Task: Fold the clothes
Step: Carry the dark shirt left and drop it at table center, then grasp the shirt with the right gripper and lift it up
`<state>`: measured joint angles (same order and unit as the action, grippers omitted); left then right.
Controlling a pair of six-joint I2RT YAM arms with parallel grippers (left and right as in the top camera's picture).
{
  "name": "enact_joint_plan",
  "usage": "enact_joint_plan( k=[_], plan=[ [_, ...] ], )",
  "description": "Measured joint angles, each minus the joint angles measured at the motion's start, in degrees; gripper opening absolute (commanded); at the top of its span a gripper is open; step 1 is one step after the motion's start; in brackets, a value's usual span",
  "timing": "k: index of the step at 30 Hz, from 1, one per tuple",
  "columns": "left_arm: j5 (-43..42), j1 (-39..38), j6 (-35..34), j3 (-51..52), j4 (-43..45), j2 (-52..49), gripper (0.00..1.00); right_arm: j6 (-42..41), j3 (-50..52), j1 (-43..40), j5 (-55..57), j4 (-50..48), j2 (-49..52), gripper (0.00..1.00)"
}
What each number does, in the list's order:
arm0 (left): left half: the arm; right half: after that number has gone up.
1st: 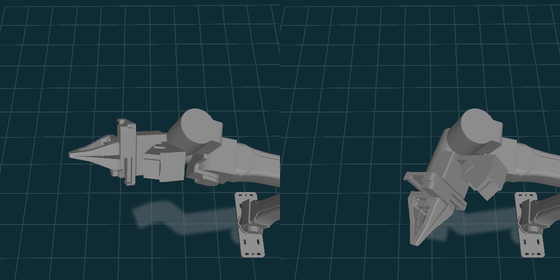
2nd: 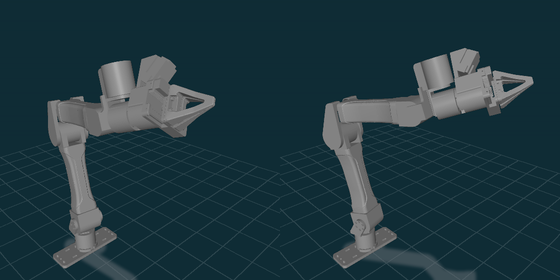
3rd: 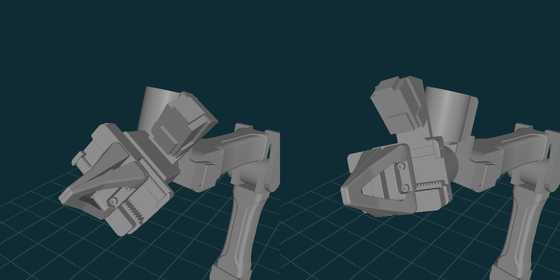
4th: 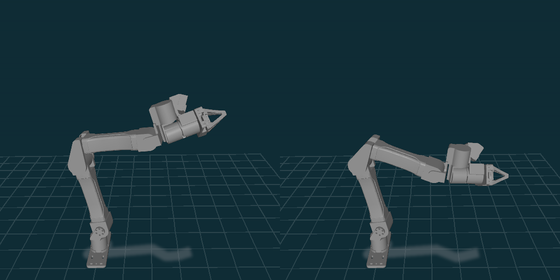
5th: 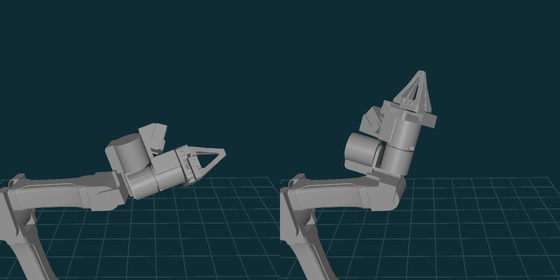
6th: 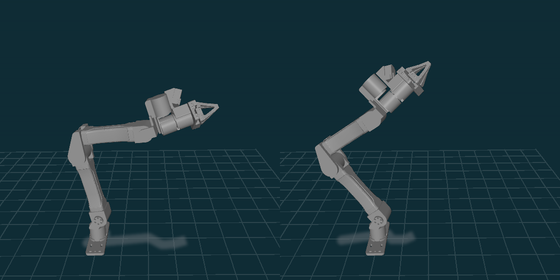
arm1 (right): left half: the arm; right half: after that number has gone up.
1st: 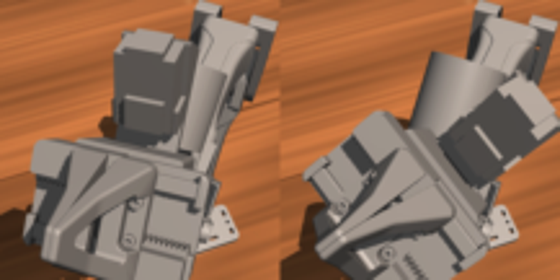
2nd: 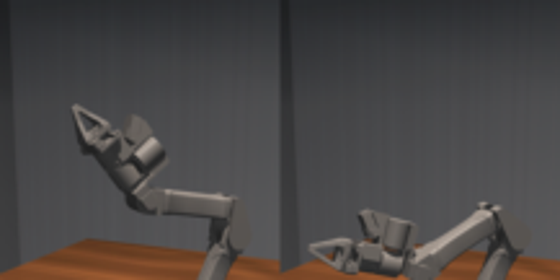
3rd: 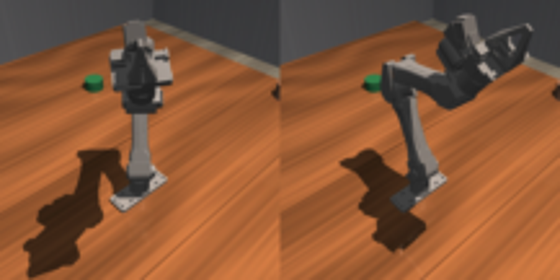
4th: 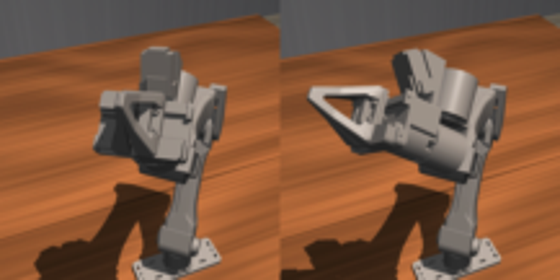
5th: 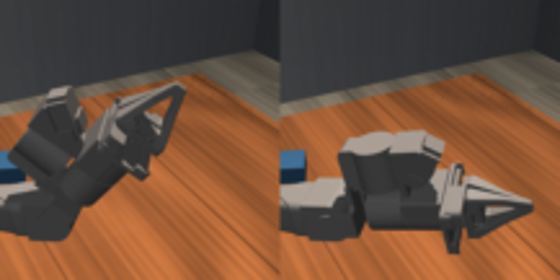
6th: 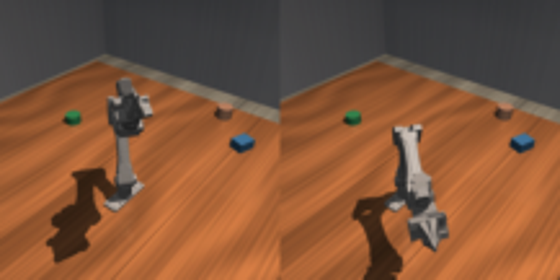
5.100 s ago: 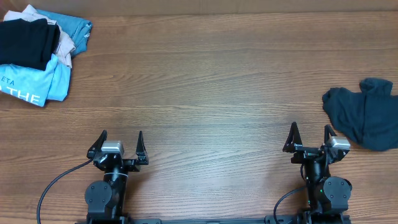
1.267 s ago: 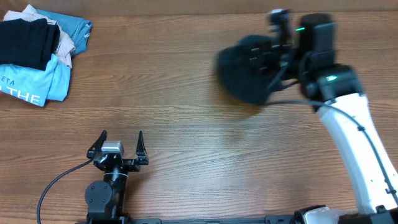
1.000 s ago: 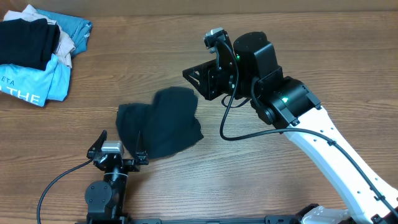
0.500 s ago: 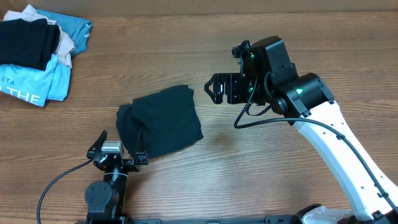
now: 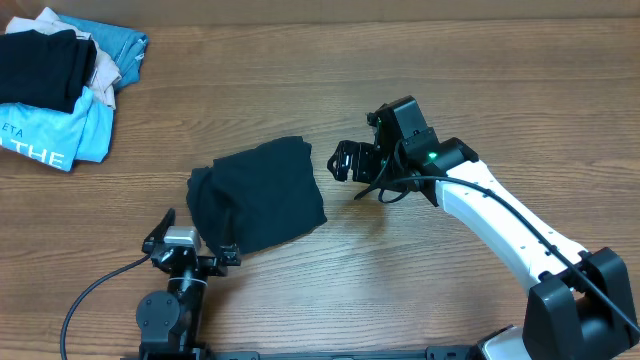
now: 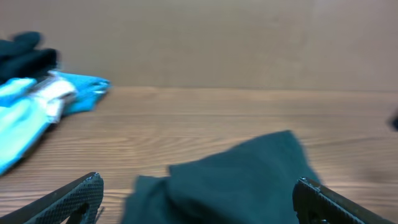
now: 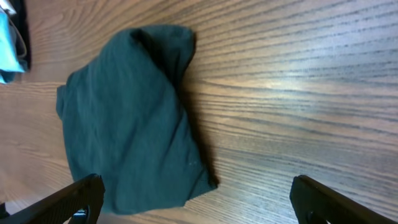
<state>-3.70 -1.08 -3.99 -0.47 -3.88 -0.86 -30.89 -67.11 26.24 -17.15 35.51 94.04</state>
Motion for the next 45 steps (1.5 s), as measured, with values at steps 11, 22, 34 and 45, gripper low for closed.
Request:
enact_joint_plan(
  k=[11,22,34,45],
  plan=[
    [-17.0,0.0,-26.56,-0.61,4.31,-0.17,1.0,-0.39,1.99,0.0,4.07,-1.46,0.0,1.0],
    [-1.57,0.0,-12.66,-52.13,-40.89,-49.66,1.0,-0.44,2.97,0.0,4.22,-1.81,0.04,1.0],
    [-16.35,23.23,-8.02,-67.3,-52.81,-90.99,1.0,-0.39,3.02,0.0,-0.09,0.5,0.11,1.0],
    [-10.99,30.29,-12.63,-67.3,-51.65,-90.99,1.0,2.6,-2.49,23.08,10.86,-3.26,0.13,0.94]
  ],
)
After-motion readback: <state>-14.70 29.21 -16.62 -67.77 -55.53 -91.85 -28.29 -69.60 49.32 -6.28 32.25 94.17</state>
